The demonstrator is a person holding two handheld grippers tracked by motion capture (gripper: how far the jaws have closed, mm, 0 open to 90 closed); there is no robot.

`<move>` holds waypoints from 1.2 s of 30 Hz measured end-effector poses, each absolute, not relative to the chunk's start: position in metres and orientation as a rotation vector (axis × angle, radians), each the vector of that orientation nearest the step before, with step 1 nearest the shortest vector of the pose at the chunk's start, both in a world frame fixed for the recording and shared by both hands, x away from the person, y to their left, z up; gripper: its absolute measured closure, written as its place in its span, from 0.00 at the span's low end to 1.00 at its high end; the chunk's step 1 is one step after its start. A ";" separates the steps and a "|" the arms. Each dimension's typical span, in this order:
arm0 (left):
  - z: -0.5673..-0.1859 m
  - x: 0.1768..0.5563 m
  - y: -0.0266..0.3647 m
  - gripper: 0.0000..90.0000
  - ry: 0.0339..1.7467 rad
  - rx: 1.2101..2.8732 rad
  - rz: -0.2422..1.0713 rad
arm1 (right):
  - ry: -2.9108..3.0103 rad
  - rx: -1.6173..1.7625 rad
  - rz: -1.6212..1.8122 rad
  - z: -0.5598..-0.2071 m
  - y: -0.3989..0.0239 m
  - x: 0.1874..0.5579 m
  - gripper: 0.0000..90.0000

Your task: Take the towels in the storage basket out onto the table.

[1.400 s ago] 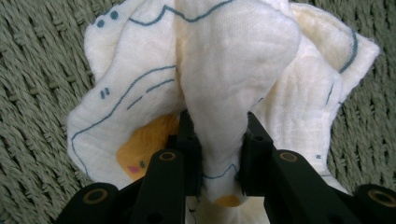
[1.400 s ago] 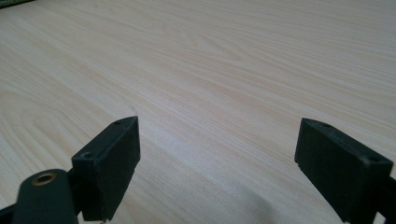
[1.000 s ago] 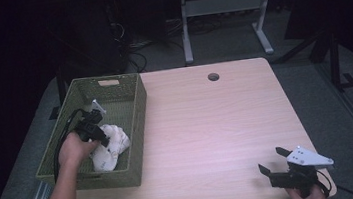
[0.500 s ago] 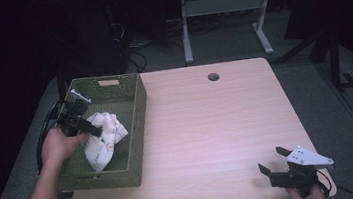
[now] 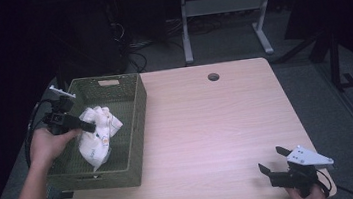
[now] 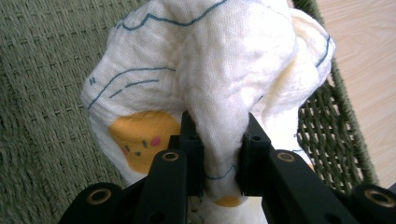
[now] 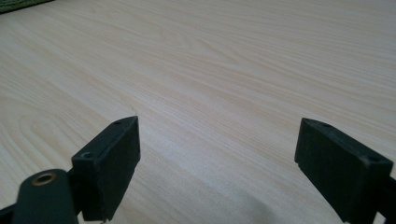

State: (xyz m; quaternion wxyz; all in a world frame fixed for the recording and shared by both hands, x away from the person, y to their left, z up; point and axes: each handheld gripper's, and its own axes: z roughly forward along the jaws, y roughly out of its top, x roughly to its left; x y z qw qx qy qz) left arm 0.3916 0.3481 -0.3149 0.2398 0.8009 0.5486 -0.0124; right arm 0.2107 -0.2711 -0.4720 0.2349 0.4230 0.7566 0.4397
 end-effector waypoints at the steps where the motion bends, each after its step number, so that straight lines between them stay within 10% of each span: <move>1: -0.312 0.390 0.347 0.84 1.494 2.199 -0.027 | 2.075 1.162 1.207 -0.472 -0.271 0.211 0.15; 36: -0.267 0.379 0.323 0.83 1.172 1.888 -0.291 | 2.057 1.157 1.209 -0.471 -0.272 0.210 0.15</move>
